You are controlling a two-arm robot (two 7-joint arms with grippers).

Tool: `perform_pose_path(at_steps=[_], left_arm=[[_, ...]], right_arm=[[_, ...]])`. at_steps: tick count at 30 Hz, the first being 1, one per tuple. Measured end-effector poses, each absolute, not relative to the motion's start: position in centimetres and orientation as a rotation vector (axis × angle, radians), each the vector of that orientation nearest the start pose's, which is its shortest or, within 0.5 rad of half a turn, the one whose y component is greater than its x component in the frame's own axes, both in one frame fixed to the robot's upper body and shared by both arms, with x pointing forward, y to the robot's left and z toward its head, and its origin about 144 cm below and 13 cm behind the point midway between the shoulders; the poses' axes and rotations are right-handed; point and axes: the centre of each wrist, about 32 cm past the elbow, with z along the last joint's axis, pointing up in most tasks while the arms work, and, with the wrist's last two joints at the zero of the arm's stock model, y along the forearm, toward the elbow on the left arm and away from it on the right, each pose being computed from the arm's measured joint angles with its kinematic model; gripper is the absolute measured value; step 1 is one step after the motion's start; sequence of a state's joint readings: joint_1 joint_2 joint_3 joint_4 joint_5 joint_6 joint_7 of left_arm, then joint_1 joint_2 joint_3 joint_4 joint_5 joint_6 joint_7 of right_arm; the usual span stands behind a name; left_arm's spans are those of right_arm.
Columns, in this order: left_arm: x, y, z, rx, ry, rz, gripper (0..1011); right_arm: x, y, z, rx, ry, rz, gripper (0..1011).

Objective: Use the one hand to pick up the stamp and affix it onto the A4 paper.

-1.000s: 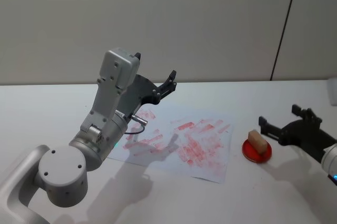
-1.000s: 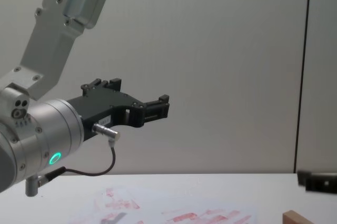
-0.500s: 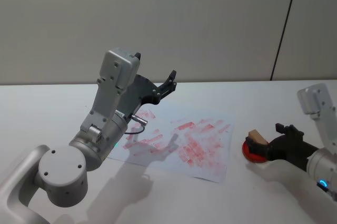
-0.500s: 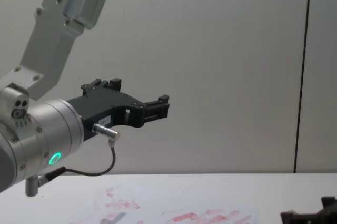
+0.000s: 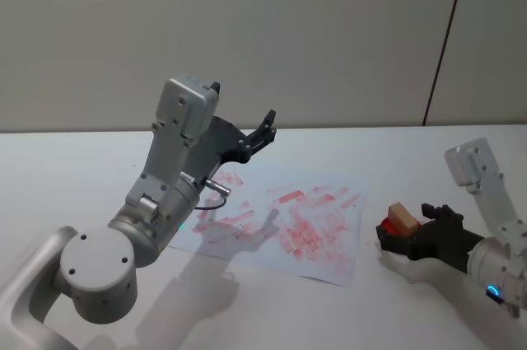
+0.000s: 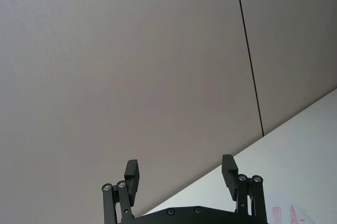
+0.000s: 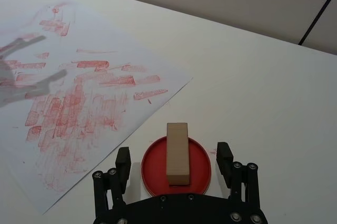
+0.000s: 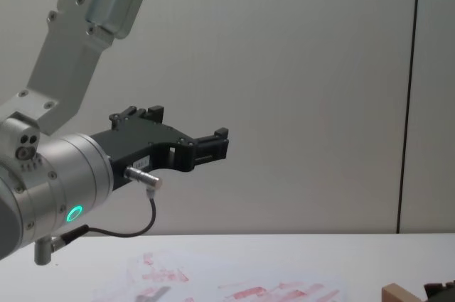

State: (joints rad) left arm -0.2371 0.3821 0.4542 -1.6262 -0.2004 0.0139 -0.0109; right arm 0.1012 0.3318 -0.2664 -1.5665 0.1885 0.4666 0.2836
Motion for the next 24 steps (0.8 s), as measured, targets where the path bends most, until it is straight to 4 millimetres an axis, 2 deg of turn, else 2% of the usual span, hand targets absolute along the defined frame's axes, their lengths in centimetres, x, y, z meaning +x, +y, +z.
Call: perform_pose_path(at_steps=[7,9,11,17,20,21,23,24], left_arm=[[49.2,19.84,120.44,0.061,-0.268,1.124,1001],[49.2,19.84,120.44,0.061,-0.268,1.124,1001],[49.2,19.84,120.44,0.061,-0.268,1.124,1002],[49.2,19.84,120.44,0.061,-0.268,1.124,1001],[49.2,19.84,120.44,0.061,-0.268,1.124,1001],[49.2,19.84,120.44,0.061,-0.268,1.124,1001],[49.2,19.84,120.44,0.061,-0.268,1.124,1001],[49.2,19.84,120.44,0.061,-0.268,1.124,1001]], right_arm=[[47.82,-24.27,115.62,-0.46,0.234,-1.051,1004],[47.85,-24.25,115.57,-0.463,0.235,-1.051,945],[47.87,-24.22,115.55,-0.465,0.235,-1.05,927],[47.93,-24.15,115.46,-0.47,0.235,-1.049,784],[47.95,-24.13,115.43,-0.472,0.235,-1.049,687],[47.96,-24.13,115.42,-0.473,0.235,-1.049,623],[47.97,-24.12,115.41,-0.473,0.236,-1.049,590],[47.98,-24.12,115.41,-0.474,0.236,-1.049,524]])
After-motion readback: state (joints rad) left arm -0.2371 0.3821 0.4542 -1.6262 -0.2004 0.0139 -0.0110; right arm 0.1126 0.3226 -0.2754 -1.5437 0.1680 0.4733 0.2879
